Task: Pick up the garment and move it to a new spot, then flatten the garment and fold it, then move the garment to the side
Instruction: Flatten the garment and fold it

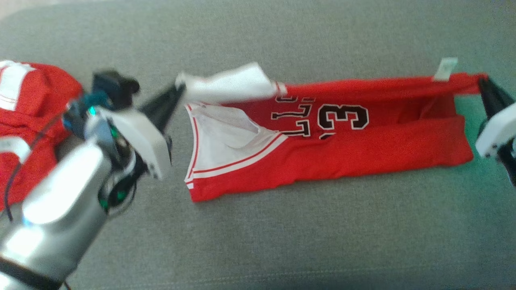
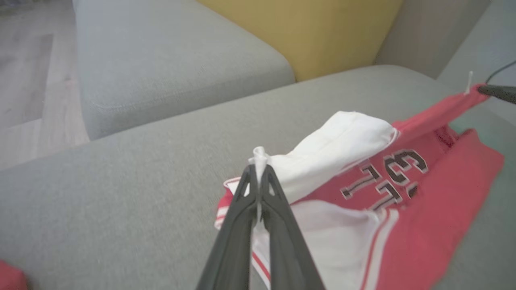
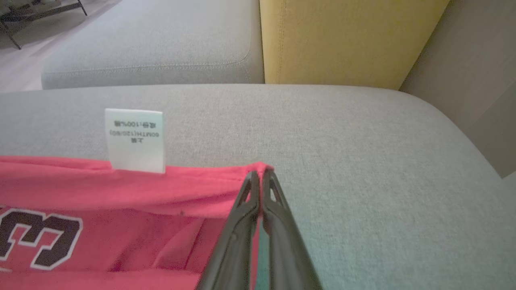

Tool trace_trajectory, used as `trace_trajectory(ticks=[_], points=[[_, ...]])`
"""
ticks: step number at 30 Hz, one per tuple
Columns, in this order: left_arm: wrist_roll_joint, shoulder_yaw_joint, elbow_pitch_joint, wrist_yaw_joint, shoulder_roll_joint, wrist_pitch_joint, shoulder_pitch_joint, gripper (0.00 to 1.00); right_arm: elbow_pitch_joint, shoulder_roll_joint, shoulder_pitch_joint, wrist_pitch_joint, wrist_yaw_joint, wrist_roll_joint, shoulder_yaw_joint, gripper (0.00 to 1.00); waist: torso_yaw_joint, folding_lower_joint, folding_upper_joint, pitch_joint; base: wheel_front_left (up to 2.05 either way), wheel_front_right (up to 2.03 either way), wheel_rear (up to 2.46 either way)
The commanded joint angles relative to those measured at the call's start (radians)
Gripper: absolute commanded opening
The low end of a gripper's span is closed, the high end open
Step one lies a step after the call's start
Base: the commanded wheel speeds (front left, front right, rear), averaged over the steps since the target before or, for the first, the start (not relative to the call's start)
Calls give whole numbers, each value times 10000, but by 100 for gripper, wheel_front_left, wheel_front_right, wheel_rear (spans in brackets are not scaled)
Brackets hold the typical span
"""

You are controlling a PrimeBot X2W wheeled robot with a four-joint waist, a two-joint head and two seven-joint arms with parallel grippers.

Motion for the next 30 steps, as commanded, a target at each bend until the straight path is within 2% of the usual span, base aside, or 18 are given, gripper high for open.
trace_trajectory(ticks=[1,7,11,15,20,21,22,23,24,25,26,27,30], points=[[-60,325,-493,76,570,136,-119,0,-332,-466,287,141,-9,163,165,0,184,0,-1,-282,0,0,0],[-429,18,-2006,379,1243,1001,1039,0,-1029,-1244,1176,1343,-9,645,690,0,312,0,-1,-705,0,0,0],[-557,-182,-2620,553,1493,1418,1504,0,-1435,-1606,1490,1798,-9,700,893,0,311,0,-1,-801,0,0,0],[-461,-387,-2776,700,1515,1517,1756,0,-1291,-1704,1586,1970,-9,380,815,0,253,0,-1,-837,0,0,0],[-150,-654,-2427,825,1354,1198,2040,0,-1197,-1299,1762,2053,-9,210,702,0,94,0,-1,-848,0,0,0],[-150,-662,-2289,836,1302,1107,2088,12,-1180,-1264,1804,2080,-9,100,728,0,61,0,-1,-864,0,0,0],[-143,-656,-2125,863,1253,1000,2131,36,-1160,-1230,1847,2087,-9,4,741,0,24,0,-1,-886,0,0,0],[-169,-645,-1957,879,1191,911,2176,53,-1137,-1184,1895,2107,-9,-27,727,18,-8,0,-1,-894,0,0,0],[-198,-643,-1799,873,1135,838,2212,59,-1135,-1131,1934,2132,-9,-38,711,38,-47,0,-1,-896,0,0,0],[-192,-658,-1658,848,1098,771,2225,70,-1144,-1101,1968,2144,-9,-52,698,55,-79,0,-1,-892,0,0,0],[-141,-674,-1518,850,1073,698,2215,94,-1133,-1088,1996,2162,-9,-72,674,100,-104,0,-1,-896,0,0,0],[-69,-689,-1375,872,1050,612,2201,100,-1085,-1068,2020,2210,-9,-80,622,100,-133,0,-1,-910,0,0,0],[60,-644,-1023,992,973,282,2195,100,-882,-989,2032,2258,-9,-158,356,100,-229,0,-1,-978,0,0,0]])
